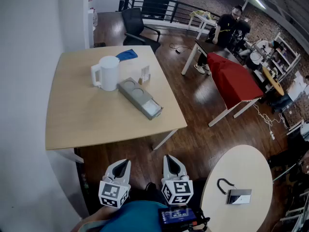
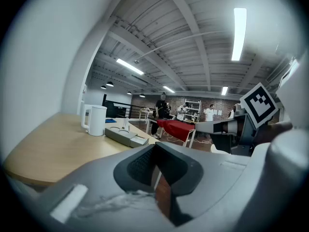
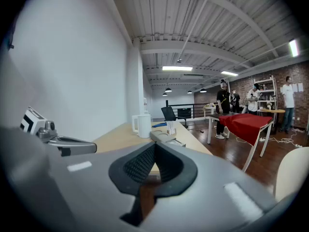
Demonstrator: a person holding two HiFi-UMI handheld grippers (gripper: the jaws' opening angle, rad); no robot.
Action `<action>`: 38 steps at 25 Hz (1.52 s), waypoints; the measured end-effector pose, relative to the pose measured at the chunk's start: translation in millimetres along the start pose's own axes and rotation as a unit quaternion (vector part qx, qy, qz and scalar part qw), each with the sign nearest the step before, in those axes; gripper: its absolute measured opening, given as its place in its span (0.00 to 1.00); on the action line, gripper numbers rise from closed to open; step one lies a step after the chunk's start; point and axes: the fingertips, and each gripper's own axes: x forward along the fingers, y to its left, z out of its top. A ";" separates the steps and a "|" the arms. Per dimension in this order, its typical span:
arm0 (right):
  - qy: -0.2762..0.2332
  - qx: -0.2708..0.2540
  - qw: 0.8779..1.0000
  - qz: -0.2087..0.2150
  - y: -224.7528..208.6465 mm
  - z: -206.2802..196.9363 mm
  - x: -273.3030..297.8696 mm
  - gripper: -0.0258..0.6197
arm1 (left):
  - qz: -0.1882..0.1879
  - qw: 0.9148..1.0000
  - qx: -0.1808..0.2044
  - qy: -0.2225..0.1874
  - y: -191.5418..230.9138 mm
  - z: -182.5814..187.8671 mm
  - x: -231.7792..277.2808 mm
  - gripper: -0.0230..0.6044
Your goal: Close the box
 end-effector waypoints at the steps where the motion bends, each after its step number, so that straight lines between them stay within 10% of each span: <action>1: 0.000 0.000 1.000 0.000 1.4 -0.1 2.2 0.03 | 0.000 1.000 0.002 0.000 1.8 -0.4 -0.4 0.02; 38: 0.020 0.055 0.995 0.086 -125.8 30.1 235.7 0.03 | 0.083 0.994 0.060 0.035 75.5 74.6 220.8 0.02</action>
